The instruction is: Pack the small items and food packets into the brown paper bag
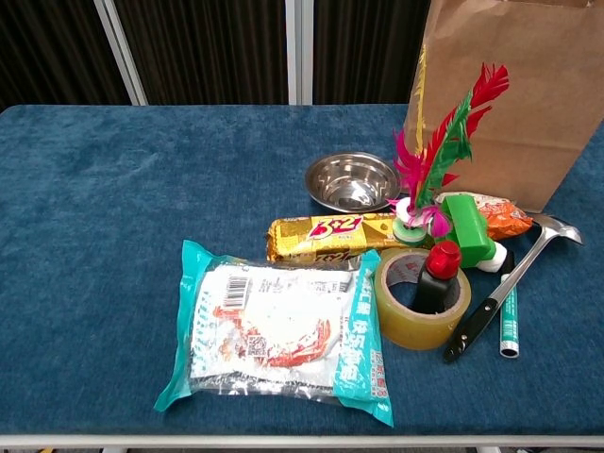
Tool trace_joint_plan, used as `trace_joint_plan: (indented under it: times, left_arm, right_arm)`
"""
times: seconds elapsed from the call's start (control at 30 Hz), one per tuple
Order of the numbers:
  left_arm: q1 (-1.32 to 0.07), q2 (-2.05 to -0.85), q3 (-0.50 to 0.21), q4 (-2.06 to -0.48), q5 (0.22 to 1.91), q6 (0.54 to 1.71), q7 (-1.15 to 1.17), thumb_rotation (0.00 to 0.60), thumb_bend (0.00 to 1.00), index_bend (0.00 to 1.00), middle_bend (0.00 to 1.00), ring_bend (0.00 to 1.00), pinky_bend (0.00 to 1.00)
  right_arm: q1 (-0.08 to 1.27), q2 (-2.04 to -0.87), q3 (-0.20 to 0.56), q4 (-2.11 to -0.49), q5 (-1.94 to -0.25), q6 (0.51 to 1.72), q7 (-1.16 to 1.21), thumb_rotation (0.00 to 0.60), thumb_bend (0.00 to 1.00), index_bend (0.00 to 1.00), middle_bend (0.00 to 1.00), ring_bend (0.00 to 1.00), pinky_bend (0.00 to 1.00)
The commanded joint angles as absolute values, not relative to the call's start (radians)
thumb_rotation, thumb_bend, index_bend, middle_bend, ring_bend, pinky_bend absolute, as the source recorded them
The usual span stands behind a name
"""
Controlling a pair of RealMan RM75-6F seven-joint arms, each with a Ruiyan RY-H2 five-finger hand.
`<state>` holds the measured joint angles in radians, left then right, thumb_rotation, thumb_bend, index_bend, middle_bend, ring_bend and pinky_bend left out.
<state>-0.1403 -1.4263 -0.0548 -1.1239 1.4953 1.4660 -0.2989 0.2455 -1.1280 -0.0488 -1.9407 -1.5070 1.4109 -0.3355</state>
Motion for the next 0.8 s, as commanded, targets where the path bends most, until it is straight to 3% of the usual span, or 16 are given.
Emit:
trace_joint_plan:
  times: [0.03,0.2,0.43,0.8]
  left_arm:
    - [-0.135,-1.421,-0.058,-1.121,1.490,1.473,-0.303,0.600,0.13,0.08,0.06,0.00,0.12]
    - [-0.124,-1.421,-0.058,-1.104,1.487,1.483,-0.320,0.600,0.13,0.08,0.06,0.00,0.12]
    - [-0.118,-1.422,-0.051,-1.090,1.498,1.494,-0.331,0.600,0.13,0.08,0.06,0.00,0.12]
    - [-0.117,-1.421,-0.048,-1.080,1.500,1.489,-0.347,0.600,0.13,0.08,0.06,0.00,0.12]
  right_arm:
    - [0.281,-1.215,-0.017,-1.836,-1.437,1.318,-0.311,0.600,0.00,0.27,0.40,0.18,0.11]
    - [0.356,-1.299,0.045,-1.741,-1.361,1.207,-0.327,0.600,0.00,0.27,0.37,0.13,0.08]
    - [0.422,-1.384,0.097,-1.681,-1.304,1.137,-0.373,0.600,0.00,0.19,0.27,0.05,0.00]
    - [0.458,-1.426,0.100,-1.660,-1.289,1.096,-0.368,0.600,0.00,0.13,0.22,0.02,0.00]
